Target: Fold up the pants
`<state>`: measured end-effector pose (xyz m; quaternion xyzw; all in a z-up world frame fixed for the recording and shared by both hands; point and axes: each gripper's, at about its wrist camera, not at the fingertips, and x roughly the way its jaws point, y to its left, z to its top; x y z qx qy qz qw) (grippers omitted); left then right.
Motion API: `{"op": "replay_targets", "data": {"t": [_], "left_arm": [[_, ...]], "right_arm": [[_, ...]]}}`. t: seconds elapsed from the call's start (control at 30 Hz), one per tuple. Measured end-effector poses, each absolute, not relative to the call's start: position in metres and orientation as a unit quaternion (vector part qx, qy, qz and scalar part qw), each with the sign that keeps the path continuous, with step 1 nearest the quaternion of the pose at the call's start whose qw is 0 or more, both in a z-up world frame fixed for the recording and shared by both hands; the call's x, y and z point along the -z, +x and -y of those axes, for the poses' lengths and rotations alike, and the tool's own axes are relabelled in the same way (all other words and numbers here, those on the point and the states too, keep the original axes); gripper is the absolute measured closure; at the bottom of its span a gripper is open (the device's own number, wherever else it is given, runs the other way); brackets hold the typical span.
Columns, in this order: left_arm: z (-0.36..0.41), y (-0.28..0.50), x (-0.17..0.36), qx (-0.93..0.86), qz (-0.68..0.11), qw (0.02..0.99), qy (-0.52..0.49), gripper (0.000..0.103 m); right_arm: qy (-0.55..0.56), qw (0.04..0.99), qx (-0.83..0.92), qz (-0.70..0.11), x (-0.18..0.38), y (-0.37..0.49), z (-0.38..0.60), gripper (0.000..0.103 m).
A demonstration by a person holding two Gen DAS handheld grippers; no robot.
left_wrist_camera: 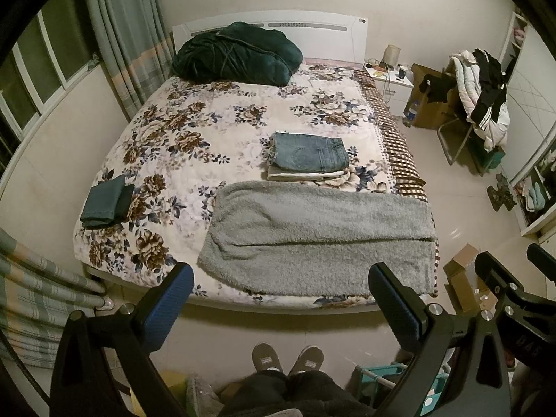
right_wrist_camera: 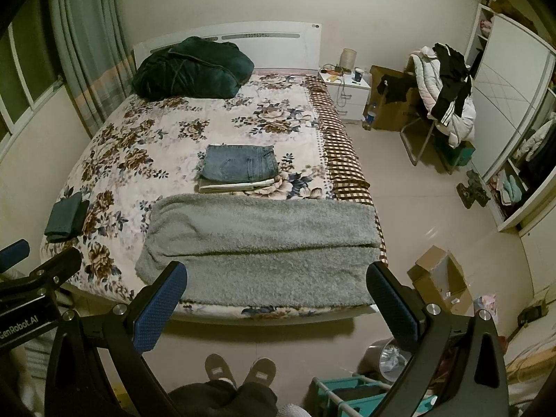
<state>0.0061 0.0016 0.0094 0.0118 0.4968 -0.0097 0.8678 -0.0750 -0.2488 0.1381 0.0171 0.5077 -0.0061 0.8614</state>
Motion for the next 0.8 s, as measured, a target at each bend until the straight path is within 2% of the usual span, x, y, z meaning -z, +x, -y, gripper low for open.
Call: {"op": "replay_targets", "data": {"t": [0.8], "left_arm": [[-0.0029, 0.0063, -0.0114, 0.011, -0.494, 0.869, 0.011, 0.0]], "right_arm": [[0.017, 0.86, 0.006, -0.51, -0.1402, -0.0734, 0.2483, 0.0]]}}
